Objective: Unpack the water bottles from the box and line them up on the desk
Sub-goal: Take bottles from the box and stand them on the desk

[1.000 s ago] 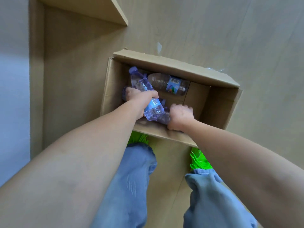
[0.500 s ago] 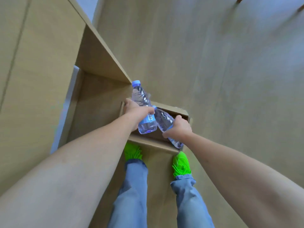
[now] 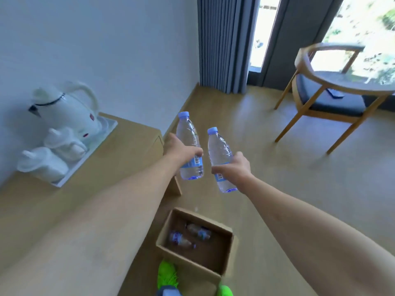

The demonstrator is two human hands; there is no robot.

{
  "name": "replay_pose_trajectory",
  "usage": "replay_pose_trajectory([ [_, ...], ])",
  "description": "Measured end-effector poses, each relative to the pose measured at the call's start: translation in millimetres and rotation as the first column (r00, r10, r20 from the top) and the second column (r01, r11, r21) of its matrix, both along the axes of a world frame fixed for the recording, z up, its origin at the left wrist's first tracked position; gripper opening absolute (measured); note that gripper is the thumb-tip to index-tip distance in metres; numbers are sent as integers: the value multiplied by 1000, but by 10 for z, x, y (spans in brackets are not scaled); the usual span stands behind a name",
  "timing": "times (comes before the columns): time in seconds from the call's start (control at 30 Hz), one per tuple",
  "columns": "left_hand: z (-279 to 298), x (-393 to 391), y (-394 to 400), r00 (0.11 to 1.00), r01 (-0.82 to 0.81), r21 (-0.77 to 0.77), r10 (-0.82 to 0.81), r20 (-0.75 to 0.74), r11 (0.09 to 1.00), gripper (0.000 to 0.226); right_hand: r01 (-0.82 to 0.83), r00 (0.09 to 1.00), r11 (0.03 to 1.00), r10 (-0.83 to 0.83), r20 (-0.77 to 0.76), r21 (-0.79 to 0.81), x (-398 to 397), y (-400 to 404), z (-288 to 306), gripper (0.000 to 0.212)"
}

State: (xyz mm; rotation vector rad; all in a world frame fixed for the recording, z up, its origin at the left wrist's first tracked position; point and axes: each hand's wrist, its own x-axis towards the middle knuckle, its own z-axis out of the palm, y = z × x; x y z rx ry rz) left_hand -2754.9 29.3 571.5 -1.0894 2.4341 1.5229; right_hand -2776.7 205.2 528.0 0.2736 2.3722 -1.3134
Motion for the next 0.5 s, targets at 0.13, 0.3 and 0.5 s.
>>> replay_pose_trajectory([
  [0.13,742,263,-161,988,-74,-79,62,-141,994,86,-93,989,996,91,-119,-13,49,-139,734,66],
  [0.3,1459,817,-525,947,-221,-119,183,-265,968,82,-231,951,972,216,-219,-47,354,-494,1389,66],
  [0.5,1954,1718,-1103,871,-385,-163,299,-391,908,85,-386,881,919,342,-325,-77,973,-1162,1866,66],
])
